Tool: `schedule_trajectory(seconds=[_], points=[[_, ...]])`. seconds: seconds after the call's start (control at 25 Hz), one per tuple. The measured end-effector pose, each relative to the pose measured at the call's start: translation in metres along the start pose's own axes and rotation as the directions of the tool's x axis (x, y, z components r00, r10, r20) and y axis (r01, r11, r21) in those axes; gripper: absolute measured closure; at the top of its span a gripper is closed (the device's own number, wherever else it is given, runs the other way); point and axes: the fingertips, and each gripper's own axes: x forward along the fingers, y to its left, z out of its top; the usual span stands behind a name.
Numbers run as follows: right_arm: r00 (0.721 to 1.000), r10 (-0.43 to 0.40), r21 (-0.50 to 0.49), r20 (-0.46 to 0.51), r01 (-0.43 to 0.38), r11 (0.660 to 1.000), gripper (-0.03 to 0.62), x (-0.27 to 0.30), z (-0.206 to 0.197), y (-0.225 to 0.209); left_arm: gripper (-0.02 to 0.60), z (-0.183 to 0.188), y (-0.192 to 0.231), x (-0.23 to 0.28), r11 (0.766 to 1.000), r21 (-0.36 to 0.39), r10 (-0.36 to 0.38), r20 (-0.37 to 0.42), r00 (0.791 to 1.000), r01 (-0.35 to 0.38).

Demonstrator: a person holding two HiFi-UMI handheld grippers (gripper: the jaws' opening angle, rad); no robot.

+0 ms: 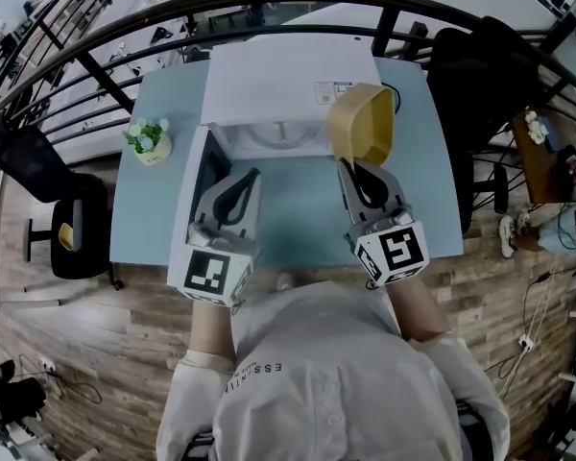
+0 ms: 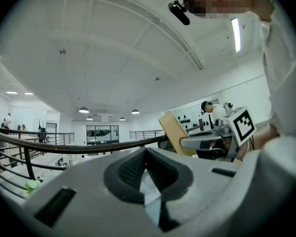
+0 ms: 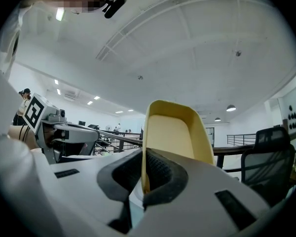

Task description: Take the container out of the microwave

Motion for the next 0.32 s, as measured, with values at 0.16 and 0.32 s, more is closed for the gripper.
schedule_trajectory(seconds=[0.16,0.32], points=[[1.0,0.001,-0.009,-0.005,-0.001,1.0,0.576,0.0006,-0.0017,0.0008,0.588,-0.001,0.001,-0.0004,1.0,-0.006,0.003,0.0,1.0,-0.003],[1.0,-0.009,-0.006,-0.013,0.009,1.0,0.576,0.001,-0.0078,-0.0009,0.588,-0.004,0.0005,0.0014,1.0,-0.008,-0.004,-0.002,1.0,0.004]])
